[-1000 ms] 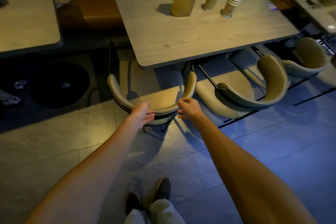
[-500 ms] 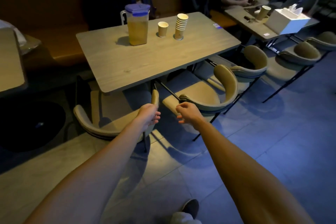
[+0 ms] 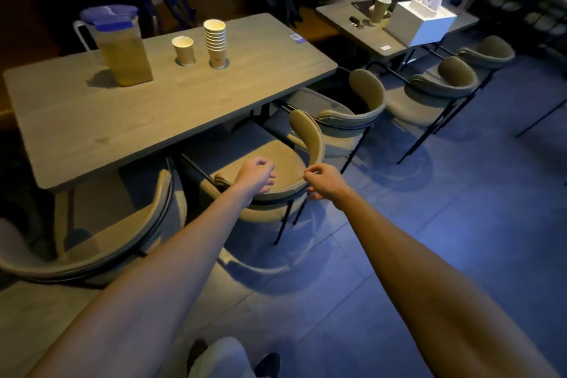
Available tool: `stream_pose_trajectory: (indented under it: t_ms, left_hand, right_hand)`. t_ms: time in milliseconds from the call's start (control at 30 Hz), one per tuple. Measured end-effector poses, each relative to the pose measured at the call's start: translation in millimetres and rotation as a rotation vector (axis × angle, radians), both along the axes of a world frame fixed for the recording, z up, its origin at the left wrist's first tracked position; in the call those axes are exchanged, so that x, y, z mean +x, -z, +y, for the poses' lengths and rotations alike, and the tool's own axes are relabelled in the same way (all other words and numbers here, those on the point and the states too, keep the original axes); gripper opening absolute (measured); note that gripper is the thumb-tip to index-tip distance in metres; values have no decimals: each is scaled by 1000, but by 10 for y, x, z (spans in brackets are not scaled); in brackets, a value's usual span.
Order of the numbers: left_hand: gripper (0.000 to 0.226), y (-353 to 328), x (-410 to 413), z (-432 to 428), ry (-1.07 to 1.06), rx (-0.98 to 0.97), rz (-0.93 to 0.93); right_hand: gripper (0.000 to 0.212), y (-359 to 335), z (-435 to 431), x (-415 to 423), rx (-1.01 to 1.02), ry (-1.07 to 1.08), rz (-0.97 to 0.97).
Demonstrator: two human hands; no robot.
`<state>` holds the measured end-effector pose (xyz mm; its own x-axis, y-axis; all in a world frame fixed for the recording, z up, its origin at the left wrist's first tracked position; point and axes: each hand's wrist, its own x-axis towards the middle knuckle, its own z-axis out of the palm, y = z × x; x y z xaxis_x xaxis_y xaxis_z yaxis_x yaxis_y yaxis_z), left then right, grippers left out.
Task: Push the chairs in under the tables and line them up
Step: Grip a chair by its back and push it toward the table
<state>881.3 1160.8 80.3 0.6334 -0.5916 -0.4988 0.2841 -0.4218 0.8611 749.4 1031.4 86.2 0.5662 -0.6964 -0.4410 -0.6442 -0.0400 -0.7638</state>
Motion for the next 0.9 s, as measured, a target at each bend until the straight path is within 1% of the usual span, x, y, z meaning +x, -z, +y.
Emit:
stream_pose_trajectory:
  t_ms: [100, 200, 400, 500, 600, 700, 900]
  left_hand:
    - [16, 18, -89, -529, 37, 8, -41]
    - [15, 92, -150, -1060, 80, 4, -62]
    - [21, 282, -52, -2208, 190, 22, -131]
    - [28, 376, 119, -2826, 227, 92, -205]
    - [19, 421, 208, -3420, 279, 160, -314]
    - [8, 374, 202, -3925, 362, 202, -428]
    - [6, 519, 125, -4911, 471, 293, -501]
  right_hand:
    - [10, 43, -444, -148, -4, 21, -8]
    - [15, 130, -921, -254, -18, 4, 31]
    - [25, 290, -2095, -191, -193, -159, 189]
    - [25, 278, -2703, -70, -225, -195, 215]
    - [20, 269, -3267, -2, -269, -237, 249]
    - [21, 267, -3771, 28, -279, -285, 297]
    - [28, 360, -4882, 103, -312, -408, 356]
